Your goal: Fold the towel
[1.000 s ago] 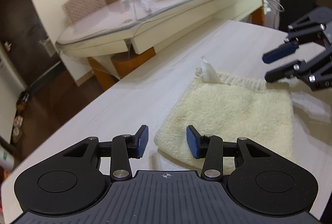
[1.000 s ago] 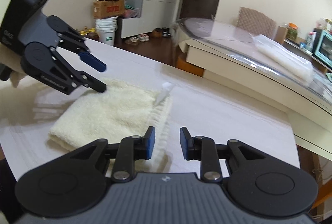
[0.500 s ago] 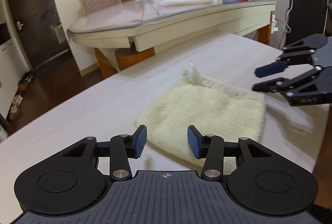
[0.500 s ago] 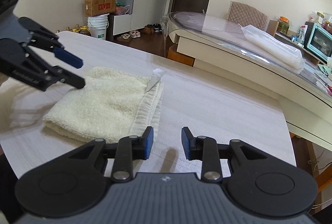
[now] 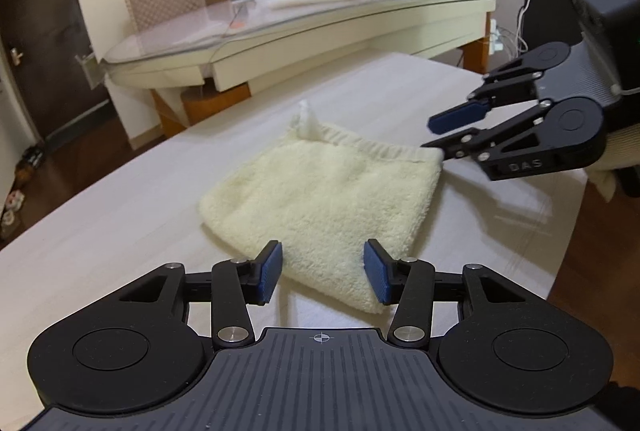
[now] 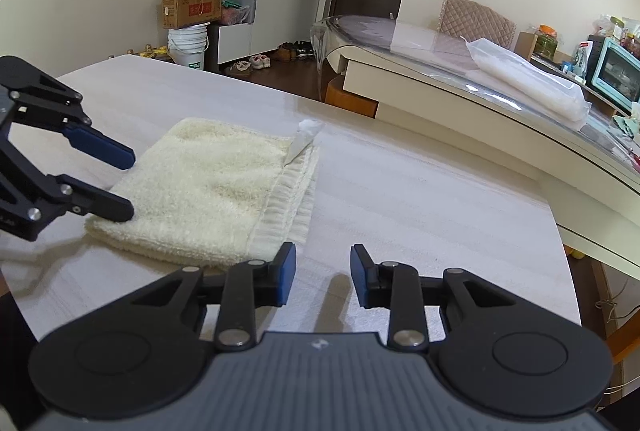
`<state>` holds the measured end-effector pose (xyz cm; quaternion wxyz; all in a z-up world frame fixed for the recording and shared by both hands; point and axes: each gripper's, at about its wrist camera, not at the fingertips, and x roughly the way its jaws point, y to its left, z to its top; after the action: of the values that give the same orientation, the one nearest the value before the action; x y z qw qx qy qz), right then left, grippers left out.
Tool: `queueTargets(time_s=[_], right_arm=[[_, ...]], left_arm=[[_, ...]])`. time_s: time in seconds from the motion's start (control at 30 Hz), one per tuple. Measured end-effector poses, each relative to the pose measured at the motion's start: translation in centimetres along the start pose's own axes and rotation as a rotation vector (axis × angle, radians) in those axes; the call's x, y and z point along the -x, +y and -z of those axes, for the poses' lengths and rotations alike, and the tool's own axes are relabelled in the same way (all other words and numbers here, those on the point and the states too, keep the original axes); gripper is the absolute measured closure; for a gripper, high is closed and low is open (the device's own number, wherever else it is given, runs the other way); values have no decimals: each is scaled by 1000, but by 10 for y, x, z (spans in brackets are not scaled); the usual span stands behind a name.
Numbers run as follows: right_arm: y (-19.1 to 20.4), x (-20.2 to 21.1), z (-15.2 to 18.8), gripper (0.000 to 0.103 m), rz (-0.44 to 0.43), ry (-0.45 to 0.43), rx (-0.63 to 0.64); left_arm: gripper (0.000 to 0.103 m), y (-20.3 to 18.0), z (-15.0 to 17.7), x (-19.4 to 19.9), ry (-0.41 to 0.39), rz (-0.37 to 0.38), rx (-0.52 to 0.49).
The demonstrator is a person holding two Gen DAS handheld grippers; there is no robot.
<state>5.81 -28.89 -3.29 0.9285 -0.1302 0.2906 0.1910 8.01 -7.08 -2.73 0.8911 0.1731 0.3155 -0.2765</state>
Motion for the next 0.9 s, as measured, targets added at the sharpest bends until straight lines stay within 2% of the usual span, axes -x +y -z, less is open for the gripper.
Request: queueTargets(time_s=[0.17, 0.27, 0.43, 0.47, 0.53, 0.6, 0.7, 0.77, 0.9], right_arm=[[23, 8, 2, 71, -70, -7, 20], [23, 15, 1, 69, -65, -30, 10], [16, 31, 6, 69, -52, -70, -44], [17, 33, 7, 69, -54, -70, -44], [18, 35, 12, 69, -59, -58, -52], [17, 37, 16, 68, -56, -53, -72], [15, 40, 19, 68, -53, -58, -100], [13, 43, 20, 68, -49, -67, -115], [9, 47, 20, 68, -33, -82, -139]], left_arm=[[53, 17, 3, 5, 14, -68, -5], [53, 17, 2, 14, -7, -77, -7], [53, -11, -5, 27, -81, 37, -80], [53, -23, -7, 24, -90, 70, -123], [53, -43, -10, 16, -97, 91, -207], [58, -59, -12, 7, -94, 105, -285], [75, -72, -15, -5, -82, 112, -334], [88, -74, -17, -10, -78, 115, -321], [90, -69, -23, -14, -108, 116, -244]])
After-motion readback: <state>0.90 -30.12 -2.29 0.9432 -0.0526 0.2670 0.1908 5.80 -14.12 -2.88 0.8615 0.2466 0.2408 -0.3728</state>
